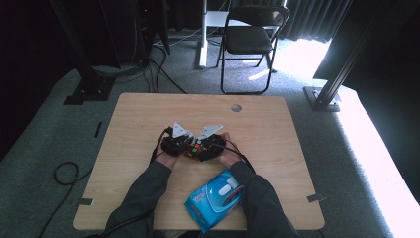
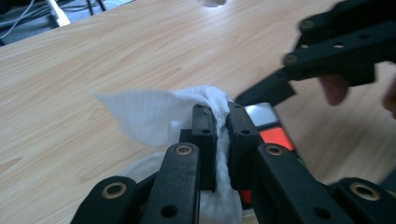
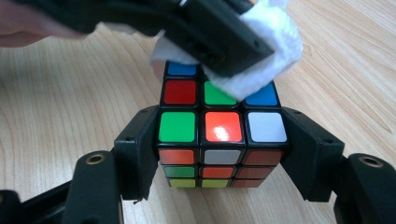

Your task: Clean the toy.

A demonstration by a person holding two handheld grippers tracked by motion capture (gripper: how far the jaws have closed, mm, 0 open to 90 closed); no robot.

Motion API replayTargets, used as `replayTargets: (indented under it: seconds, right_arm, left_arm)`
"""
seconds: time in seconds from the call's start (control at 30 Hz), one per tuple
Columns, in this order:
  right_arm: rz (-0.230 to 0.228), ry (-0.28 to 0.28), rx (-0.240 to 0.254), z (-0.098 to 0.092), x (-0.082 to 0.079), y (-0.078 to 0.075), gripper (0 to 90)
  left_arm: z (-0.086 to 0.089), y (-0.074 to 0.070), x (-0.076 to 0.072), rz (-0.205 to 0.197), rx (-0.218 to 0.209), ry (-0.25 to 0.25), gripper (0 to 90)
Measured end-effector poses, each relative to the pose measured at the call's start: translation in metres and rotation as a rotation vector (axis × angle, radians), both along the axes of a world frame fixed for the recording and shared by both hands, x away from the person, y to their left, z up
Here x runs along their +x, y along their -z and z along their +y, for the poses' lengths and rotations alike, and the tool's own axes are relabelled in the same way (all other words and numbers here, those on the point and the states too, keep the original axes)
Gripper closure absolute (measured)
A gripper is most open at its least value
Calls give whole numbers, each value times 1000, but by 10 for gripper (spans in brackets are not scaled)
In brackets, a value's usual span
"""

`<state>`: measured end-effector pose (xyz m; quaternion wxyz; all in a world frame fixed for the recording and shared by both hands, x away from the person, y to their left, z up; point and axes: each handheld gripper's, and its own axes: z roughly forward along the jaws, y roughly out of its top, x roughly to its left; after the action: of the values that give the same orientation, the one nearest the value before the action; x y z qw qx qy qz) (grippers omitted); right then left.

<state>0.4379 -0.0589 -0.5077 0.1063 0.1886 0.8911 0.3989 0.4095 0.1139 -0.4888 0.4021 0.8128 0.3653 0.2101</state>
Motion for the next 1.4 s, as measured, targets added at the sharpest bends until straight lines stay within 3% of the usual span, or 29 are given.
replayTargets:
  seconds: [0.4,0.6,0.7,0.8,0.93,1.1,1.4]
  right_arm:
    - [-5,14,4,0,0,0,345]
    - [-11,1,1,0,-1,0,345]
    - [-14,-3,-1,1,-1,0,345]
    - [-9,-9,3,1,-2,0,345]
    - [-8,-1,5,0,-2,0,345]
    - [-10,7,8,-1,-1,0,345]
    - [-19,29,13,-2,0,-1,345]
  left_arm:
    - [-15,-1,-11,-16,-11,108,842]
    - [-14,0,-8,-22,-12,96,843]
    - [-14,-1,-3,-32,37,70,841]
    - [-11,-3,3,-31,58,41,841]
    - [-5,-2,6,-20,43,19,841]
    - [-6,-4,1,-26,58,67,840]
    - [-7,-4,-16,-38,50,140,840]
